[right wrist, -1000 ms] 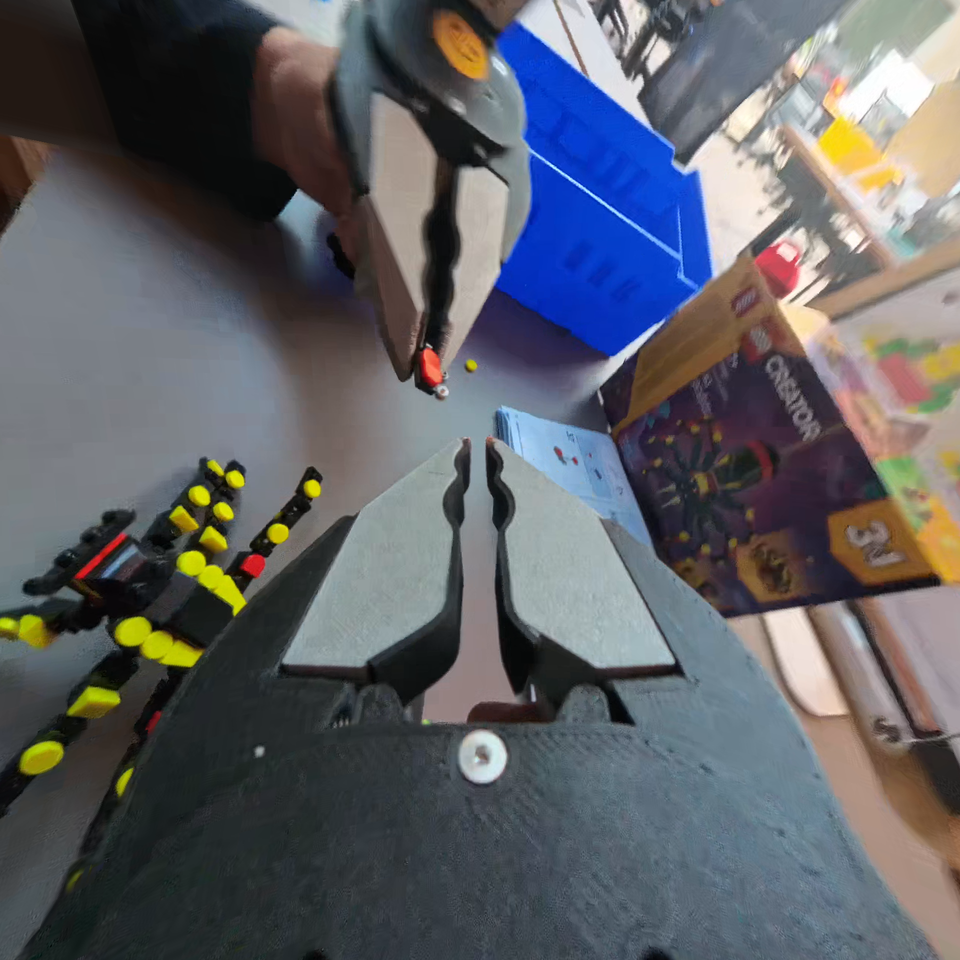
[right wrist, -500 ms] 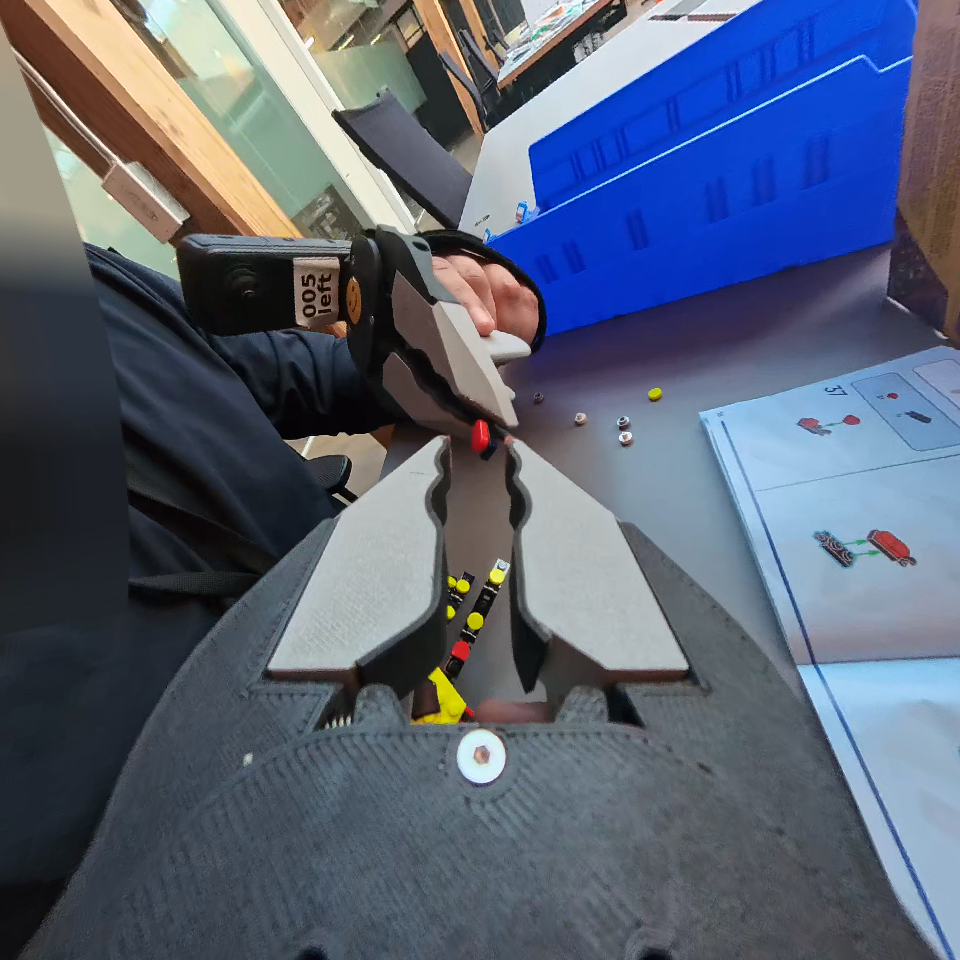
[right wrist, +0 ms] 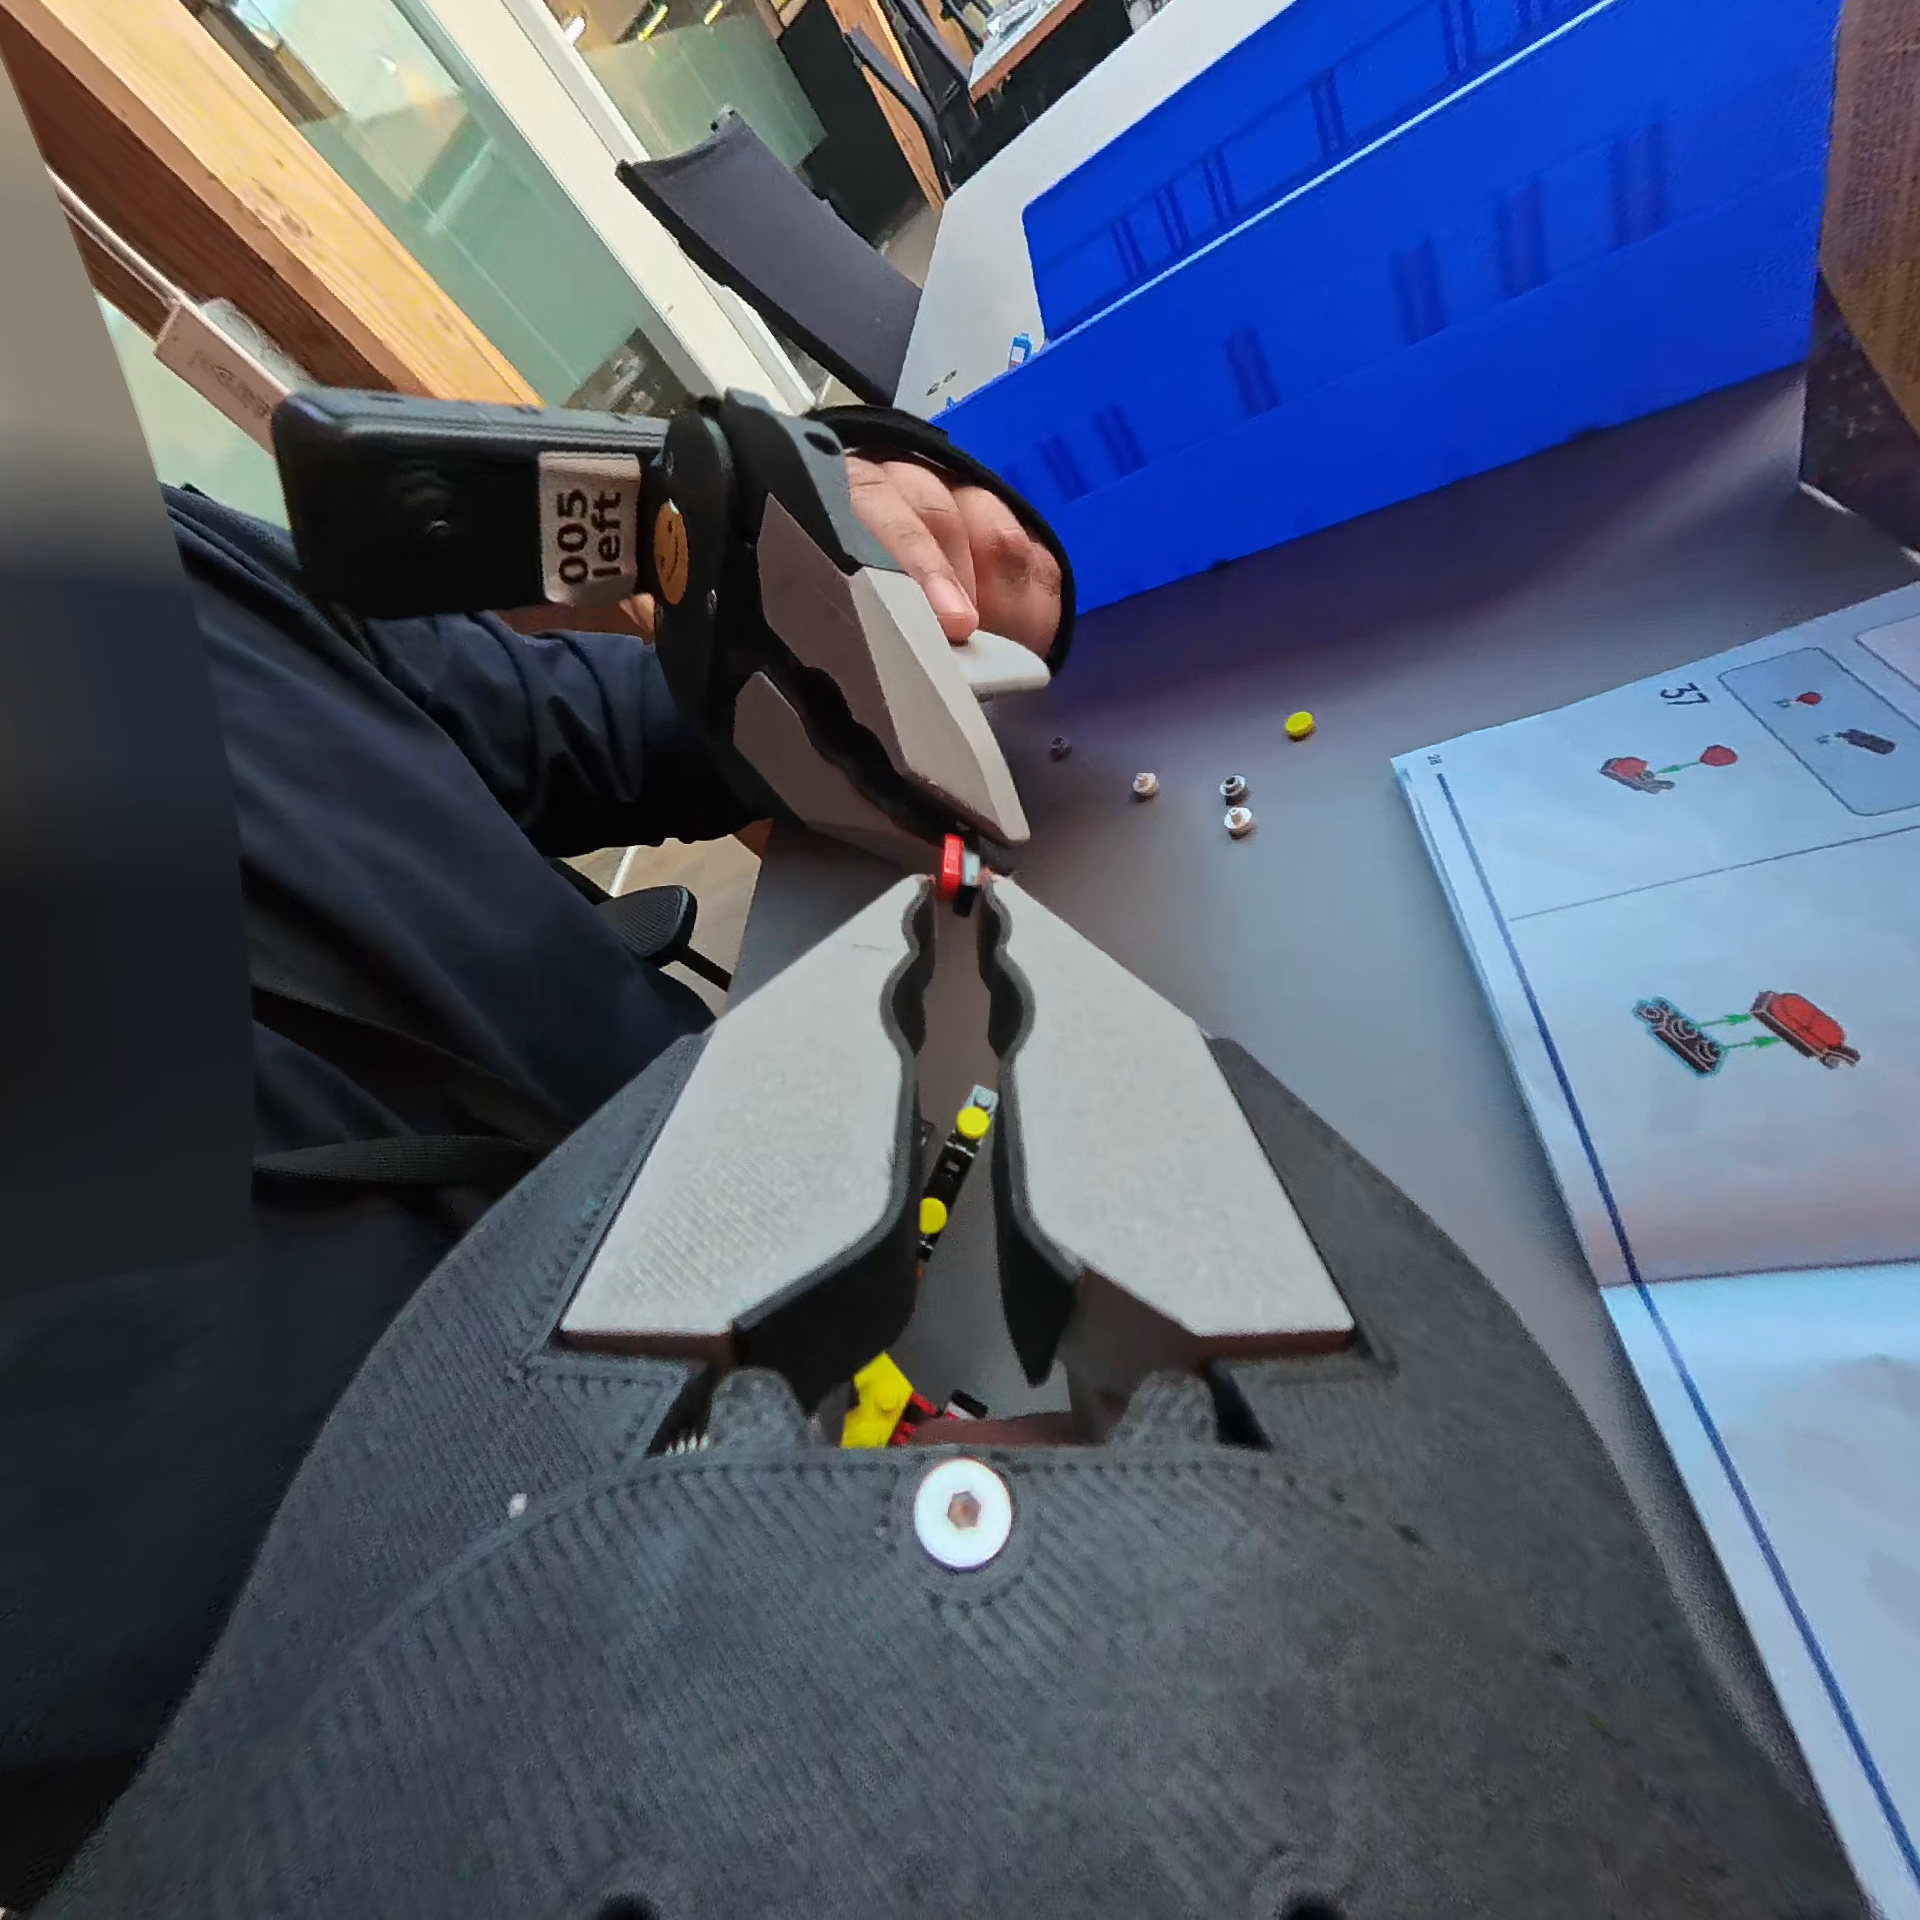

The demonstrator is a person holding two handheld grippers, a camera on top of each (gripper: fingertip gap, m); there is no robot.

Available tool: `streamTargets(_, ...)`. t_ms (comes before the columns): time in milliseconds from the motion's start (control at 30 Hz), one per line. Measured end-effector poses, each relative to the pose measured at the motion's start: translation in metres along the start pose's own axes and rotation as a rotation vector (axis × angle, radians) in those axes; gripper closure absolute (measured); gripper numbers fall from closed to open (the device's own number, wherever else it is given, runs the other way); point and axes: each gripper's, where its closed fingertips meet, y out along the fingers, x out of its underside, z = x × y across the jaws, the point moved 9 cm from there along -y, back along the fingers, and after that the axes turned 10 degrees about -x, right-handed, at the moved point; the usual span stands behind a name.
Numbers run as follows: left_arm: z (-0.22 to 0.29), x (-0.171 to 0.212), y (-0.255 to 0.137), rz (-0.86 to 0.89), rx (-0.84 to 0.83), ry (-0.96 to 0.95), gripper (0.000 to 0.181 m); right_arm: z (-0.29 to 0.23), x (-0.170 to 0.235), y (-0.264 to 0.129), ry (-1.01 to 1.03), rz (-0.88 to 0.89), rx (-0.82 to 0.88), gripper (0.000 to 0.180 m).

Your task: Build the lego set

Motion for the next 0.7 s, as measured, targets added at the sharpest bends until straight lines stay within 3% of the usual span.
streamTargets(267,-0.003,-0.0023,-0.0025,0.045,0.034,-0.068,0.173,0.0014,0.0013,-0.0011,0.033,0.01,-0.033,0.176)
streamTargets(700,0.0031,-0.0031,-0.0039,0.064,0.053,-0.01,0.174,0.0023,0.0046,0.0035,0.069,-0.008,-0.061,0.176)
